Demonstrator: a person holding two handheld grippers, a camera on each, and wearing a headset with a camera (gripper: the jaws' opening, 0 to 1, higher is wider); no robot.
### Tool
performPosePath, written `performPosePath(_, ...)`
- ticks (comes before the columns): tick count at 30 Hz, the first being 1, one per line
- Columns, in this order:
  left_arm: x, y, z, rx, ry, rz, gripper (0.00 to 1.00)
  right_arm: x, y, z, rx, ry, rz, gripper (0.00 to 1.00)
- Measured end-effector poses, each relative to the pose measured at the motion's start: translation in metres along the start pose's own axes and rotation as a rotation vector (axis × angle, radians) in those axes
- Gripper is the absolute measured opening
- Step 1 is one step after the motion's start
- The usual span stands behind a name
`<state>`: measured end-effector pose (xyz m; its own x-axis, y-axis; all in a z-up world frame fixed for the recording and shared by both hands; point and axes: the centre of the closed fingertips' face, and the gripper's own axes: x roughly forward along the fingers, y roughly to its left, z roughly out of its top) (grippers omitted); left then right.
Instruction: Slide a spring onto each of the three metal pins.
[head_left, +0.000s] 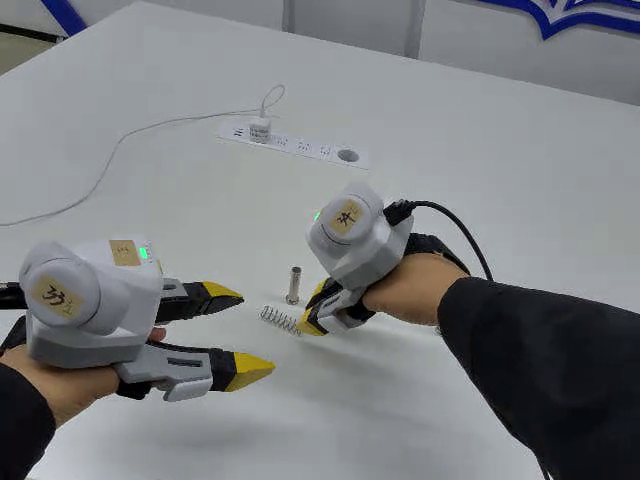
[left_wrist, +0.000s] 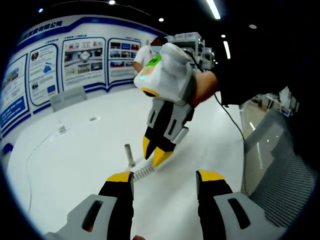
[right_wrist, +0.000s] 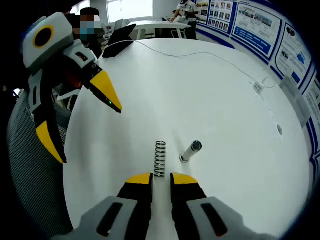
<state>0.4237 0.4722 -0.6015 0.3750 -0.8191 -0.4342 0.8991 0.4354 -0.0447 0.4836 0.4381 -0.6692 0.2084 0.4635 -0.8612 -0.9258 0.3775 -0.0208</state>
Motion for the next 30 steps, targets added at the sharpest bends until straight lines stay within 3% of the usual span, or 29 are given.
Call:
performPosePath(8, -0.001, 0.001, -0.001, -0.003, 0.0, 0.002, 0.51, 0.01, 0.002, -0.002, 0.022, 0.014, 0.008, 0.14)
performPosePath(30, -0.004, 0.005, -0.003, -0.011, -0.001, 0.018, 0.51, 0.019, 0.003, -0.003, 0.038, 0.024, 0.012, 0.12)
